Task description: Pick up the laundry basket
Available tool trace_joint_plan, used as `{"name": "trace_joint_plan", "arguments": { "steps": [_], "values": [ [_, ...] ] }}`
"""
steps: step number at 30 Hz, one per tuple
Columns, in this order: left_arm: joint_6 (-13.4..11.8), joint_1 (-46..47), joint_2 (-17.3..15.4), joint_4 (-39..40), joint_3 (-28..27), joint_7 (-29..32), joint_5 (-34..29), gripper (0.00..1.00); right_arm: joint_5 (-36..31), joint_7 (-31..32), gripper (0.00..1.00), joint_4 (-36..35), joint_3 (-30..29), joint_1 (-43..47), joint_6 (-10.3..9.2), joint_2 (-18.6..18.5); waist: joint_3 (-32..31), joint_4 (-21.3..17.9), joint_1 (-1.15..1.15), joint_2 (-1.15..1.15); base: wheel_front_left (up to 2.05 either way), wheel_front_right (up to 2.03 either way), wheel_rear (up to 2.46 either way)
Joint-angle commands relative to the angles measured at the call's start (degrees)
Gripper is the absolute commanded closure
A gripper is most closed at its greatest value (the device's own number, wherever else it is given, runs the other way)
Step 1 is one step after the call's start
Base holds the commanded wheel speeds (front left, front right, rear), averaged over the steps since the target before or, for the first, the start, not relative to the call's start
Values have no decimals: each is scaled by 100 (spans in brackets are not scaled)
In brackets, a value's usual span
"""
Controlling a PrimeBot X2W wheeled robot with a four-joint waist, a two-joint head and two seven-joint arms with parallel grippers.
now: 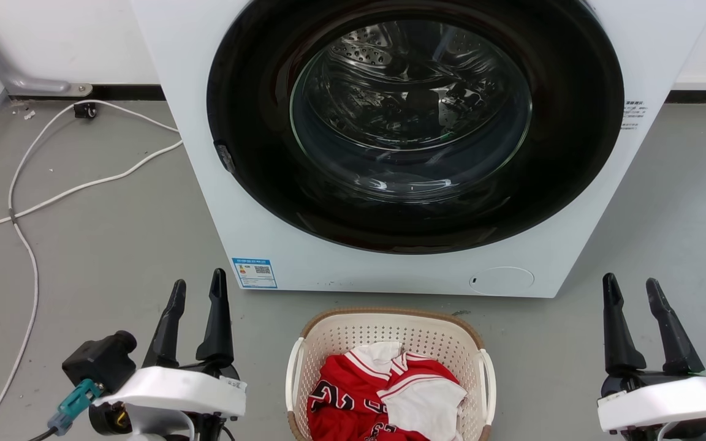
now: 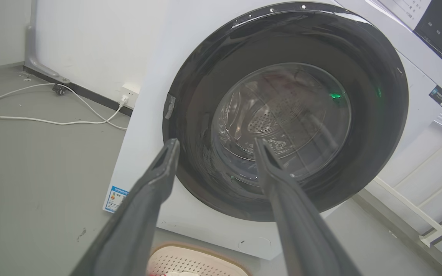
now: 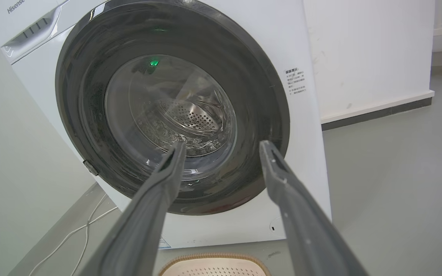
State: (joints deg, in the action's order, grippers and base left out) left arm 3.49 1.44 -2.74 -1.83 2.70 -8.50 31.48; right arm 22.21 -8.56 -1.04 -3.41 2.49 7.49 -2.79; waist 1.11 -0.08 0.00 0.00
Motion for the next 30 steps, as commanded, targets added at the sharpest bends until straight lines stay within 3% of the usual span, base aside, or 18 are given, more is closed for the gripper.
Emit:
{"name": "trace_joint_plan", "arguments": {
  "steps": [1, 30],
  "values": [
    [11, -10, -15, 91, 11, -50, -134, 0, -138, -43, 0, -96, 7, 21, 0, -15, 0, 2, 0, 0, 0, 0, 0],
    [-130, -172, -18, 150, 182, -432, -1589, 0, -1691, -426, 0, -374, 12, 246, -1, -15, 35, -1, 0, 0, 0, 0, 0]
  ]
}}
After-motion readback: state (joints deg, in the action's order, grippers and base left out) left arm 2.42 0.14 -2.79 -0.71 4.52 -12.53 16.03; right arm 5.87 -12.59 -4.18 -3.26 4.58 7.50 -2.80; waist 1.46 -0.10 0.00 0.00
